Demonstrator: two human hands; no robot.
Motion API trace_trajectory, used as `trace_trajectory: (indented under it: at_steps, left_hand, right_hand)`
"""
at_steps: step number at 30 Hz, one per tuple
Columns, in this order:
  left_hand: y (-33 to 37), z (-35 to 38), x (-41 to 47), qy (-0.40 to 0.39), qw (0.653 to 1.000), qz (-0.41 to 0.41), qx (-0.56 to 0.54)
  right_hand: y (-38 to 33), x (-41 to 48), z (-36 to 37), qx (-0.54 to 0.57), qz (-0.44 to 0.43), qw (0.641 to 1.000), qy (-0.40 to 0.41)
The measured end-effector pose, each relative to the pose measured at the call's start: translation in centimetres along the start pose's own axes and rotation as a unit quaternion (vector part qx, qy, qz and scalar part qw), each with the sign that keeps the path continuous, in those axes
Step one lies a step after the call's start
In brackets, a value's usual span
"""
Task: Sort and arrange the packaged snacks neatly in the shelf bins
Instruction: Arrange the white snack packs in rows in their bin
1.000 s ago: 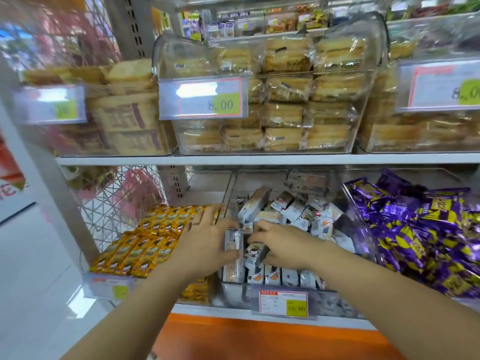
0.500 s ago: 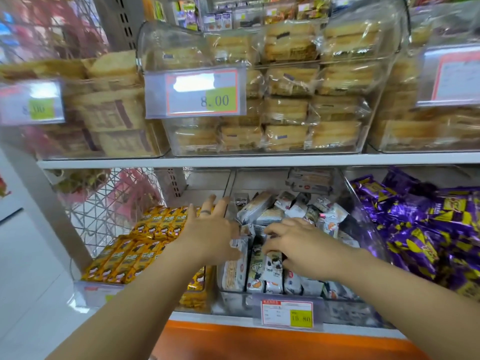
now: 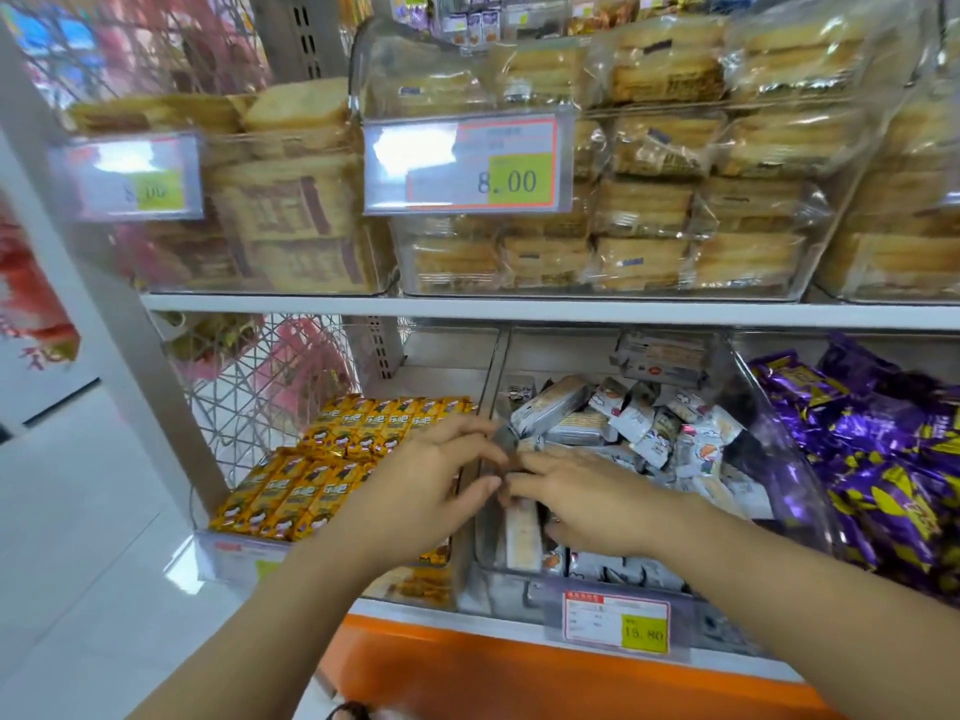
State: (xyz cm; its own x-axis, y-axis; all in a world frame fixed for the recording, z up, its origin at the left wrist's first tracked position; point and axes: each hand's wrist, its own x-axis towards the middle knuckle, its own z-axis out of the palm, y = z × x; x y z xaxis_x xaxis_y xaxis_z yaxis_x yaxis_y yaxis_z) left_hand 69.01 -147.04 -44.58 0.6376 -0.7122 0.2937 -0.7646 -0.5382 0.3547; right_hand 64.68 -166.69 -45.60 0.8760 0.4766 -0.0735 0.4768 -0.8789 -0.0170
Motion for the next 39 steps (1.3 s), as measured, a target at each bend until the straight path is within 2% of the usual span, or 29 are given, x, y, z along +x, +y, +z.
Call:
trace_trajectory:
  at_steps: [2,4,6,8,10,14,18,21,23,25,26,28,30,33,37,39]
  left_hand:
    - [-0.3,0.2,-0.2,0.004,1.0,-0.001,-0.008]
    - [-0.5,0.4,-0.3,0.007,1.0,-0.005,-0.019]
    - [-0.7,0.6,-0.2,0.018,0.999,-0.011,-0.038]
    - [-0.8,0.8,0.1,0.03,0.998,-0.02,-0.057]
    - [-0.9,1.0,0.4,0.036,0.996,-0.029,-0.073]
    - [-1.0,1.1,0.6,0.044,0.994,-0.037,-0.088]
    - [-1.1,0.9,0.9,0.053,0.993,-0.032,-0.096]
    - [-1.4,0.8,1.4,0.073,0.991,-0.022,-0.114]
    - [-1.6,0.8,1.7,0.083,0.989,-0.018,-0.124]
    - [-1.6,0.9,2.2,0.092,0.988,-0.019,-0.125]
    - [-1.7,0.9,2.3,0.095,0.988,-0.019,-0.123]
    - [-1.9,1.0,2.4,0.102,0.987,-0.017,-0.125]
    - [-2.3,1.1,2.3,0.105,0.984,-0.009,-0.141]
    - [-2.7,1.3,2.3,0.106,0.983,-0.003,-0.151]
    - [-2.9,1.0,2.4,0.102,0.983,-0.005,-0.152]
    - [-3.0,0.9,2.5,0.099,0.983,0.0,-0.154]
  right_hand:
    - [0.6,0.1,-0.6,-0.033,-0.01,0.999,0.019]
    - [1.3,-0.4,-1.2,-0.036,0.017,0.998,0.044]
    - [2.4,-1.2,-1.5,-0.02,0.089,0.992,0.089]
    - [3.2,-1.9,-2.0,-0.002,0.17,0.972,0.162]
    - [4.1,-2.2,-2.1,-0.029,0.245,0.949,0.198]
    - [6.8,-1.8,-0.6,-0.131,0.351,0.911,0.169]
    - [8.6,-1.7,0.1,-0.12,0.436,0.88,0.144]
    - [7.8,-1.7,-0.3,-0.13,0.427,0.876,0.18]
    - [5.8,-1.3,-1.3,-0.089,0.357,0.905,0.214]
    - [3.1,-0.4,-2.1,0.016,0.244,0.958,0.149]
    - [2.2,0.5,-2.0,0.043,0.196,0.974,0.104]
    - [1.3,2.3,-1.1,0.046,0.158,0.986,0.03]
    - [1.9,3.7,-0.3,0.038,0.189,0.981,0.01]
    - [2.7,5.1,-0.4,0.023,0.218,0.975,0.036]
    - [3.6,4.9,-1.1,0.072,0.264,0.957,0.091]
    - [4.4,3.7,-1.4,0.125,0.3,0.932,0.16]
